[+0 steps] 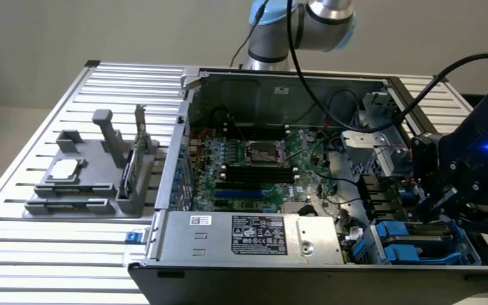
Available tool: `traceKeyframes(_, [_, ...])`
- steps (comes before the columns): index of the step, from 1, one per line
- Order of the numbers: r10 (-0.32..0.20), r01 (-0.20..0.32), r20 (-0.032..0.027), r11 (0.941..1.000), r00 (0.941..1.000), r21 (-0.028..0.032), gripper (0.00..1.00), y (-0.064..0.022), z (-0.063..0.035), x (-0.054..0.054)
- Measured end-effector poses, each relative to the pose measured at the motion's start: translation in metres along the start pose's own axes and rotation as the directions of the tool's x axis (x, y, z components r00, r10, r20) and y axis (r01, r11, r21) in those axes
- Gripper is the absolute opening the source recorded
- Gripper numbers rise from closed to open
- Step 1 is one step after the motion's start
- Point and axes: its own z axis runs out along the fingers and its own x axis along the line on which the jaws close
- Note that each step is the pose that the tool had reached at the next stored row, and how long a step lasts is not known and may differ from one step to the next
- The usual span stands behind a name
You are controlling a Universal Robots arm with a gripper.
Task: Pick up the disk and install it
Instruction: 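Insert the first disk wire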
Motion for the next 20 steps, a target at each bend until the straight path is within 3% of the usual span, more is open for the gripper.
traceKeyframes(5, [0.010, -0.010, 0.0099, 0.9999, 0.9999, 0.0032, 0.17, 0.0013, -0.0022, 0.0026])
traceKeyframes(13, [0.039, -0.039, 0.0413, 0.9991, 0.9984, 0.0138, 0.17, 0.0026, -0.0024, 0.0025])
traceKeyframes(20, [0.084, -0.085, 0.0590, 0.9962, 0.9948, 0.0196, 0.17, 0.0042, -0.0023, 0.0018])
